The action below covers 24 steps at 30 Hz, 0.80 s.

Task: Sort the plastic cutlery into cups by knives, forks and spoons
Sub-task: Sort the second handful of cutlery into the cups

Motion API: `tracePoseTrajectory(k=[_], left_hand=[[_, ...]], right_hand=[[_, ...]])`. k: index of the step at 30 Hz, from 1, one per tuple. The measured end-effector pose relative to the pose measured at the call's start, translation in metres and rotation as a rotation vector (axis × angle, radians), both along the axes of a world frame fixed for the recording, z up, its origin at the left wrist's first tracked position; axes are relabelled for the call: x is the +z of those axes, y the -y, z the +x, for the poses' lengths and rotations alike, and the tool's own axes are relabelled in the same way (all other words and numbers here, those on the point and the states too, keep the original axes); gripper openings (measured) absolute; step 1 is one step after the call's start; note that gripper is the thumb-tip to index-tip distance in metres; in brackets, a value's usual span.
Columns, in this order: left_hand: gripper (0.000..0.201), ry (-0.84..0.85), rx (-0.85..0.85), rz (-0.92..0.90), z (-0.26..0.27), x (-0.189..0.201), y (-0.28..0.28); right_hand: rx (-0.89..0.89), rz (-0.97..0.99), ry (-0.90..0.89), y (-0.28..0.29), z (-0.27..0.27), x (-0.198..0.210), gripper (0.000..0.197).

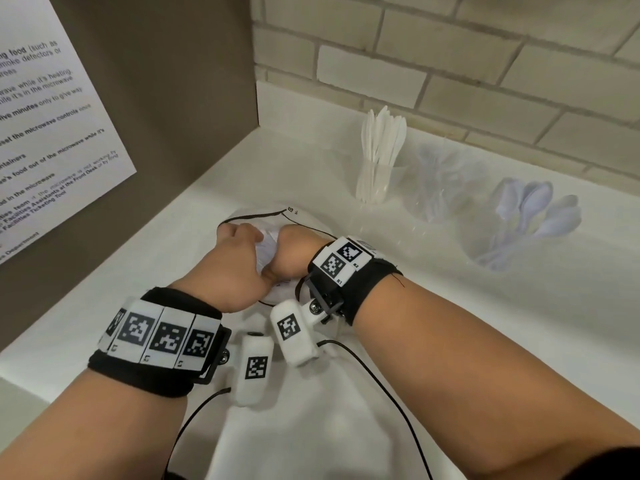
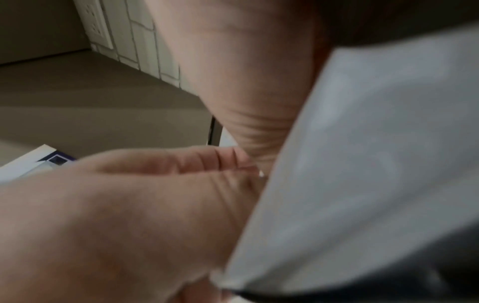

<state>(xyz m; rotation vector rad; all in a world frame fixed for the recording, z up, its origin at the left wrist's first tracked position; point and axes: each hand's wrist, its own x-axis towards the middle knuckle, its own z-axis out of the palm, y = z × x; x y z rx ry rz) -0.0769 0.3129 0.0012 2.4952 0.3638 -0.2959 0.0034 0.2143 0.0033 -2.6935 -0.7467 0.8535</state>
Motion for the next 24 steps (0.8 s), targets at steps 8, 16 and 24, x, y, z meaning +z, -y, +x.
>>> tracePoseTrajectory(k=[8, 16, 24], left_hand=[[0.089, 0.039, 0.01, 0.065, 0.006, 0.005, -0.01], [0.101, 0.007, 0.02, 0.121, 0.013, 0.005, -0.023], [0.098, 0.124, 0.003, -0.013, 0.009, 0.007, -0.014]], right_hand=[[0.003, 0.136, -0.001, 0.014, -0.001, 0.002, 0.045], [-0.026, 0.227, 0.003, 0.019, -0.006, -0.003, 0.031], [-0.087, 0.339, -0.033, 0.024, -0.008, -0.001, 0.038]])
